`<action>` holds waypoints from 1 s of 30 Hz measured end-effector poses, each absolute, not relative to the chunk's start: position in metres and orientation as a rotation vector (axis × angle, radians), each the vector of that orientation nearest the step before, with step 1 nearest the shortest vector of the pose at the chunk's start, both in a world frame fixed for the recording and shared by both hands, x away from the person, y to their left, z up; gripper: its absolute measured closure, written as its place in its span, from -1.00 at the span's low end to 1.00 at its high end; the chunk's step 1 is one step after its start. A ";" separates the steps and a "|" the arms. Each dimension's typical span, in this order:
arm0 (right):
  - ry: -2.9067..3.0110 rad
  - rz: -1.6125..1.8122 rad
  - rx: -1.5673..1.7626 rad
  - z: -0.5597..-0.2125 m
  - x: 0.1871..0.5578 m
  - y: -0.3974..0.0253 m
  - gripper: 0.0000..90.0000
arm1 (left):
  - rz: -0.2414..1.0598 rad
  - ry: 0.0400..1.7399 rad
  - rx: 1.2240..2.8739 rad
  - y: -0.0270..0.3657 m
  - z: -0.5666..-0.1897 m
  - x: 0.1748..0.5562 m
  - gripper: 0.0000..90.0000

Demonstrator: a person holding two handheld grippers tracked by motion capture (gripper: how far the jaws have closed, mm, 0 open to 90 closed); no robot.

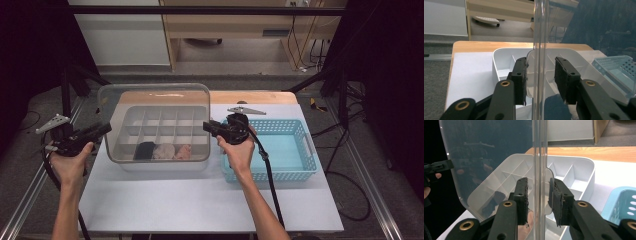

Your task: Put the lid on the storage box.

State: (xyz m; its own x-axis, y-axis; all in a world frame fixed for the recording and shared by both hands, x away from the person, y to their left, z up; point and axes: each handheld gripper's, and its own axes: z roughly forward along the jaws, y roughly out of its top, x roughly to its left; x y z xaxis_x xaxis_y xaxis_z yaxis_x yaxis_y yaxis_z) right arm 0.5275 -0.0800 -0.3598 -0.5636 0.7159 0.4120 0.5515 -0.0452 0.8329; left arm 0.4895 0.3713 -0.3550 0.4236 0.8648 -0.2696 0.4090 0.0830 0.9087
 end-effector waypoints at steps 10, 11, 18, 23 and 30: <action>2.052 1.665 1.400 -0.363 0.532 -0.078 0.50 | 0.510 1.179 1.519 0.369 -0.359 0.494 0.34; 2.048 1.663 1.402 -0.364 0.532 -0.077 0.49 | 0.513 1.179 1.520 0.369 -0.360 0.494 0.33; 2.014 1.632 1.390 -0.367 0.533 -0.071 0.39 | 0.538 1.191 1.526 0.366 -0.363 0.499 0.28; 1.991 1.610 1.384 -0.371 0.535 -0.067 0.34 | 0.545 1.192 1.531 0.365 -0.365 0.502 0.25; 1.970 1.588 1.391 -0.374 0.536 -0.064 0.28 | 0.547 1.197 1.537 0.364 -0.368 0.507 0.21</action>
State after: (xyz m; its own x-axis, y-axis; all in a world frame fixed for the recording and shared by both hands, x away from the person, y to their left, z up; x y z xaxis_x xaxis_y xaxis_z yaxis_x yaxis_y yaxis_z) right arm 0.5363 -0.0636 -0.3737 -0.5114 0.7850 0.3497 0.5086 -0.0515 0.8595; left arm 0.5074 0.3636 -0.3676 0.3924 0.8888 -0.2369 0.4027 0.0655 0.9130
